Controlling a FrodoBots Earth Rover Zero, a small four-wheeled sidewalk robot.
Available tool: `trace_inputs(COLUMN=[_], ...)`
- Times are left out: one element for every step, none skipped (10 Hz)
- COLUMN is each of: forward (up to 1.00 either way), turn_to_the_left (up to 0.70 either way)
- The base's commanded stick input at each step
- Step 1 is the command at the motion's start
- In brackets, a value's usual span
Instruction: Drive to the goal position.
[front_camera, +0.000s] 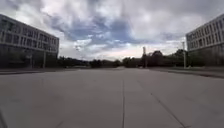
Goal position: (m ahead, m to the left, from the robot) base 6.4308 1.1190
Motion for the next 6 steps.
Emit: trace_inputs(forward=[1.0, 1.0, 1.0, 1.0, 1.0, 1.0], turn_to_the_left=[0.0, 0.0, 0.0, 0.0, 0.0, 0.0])
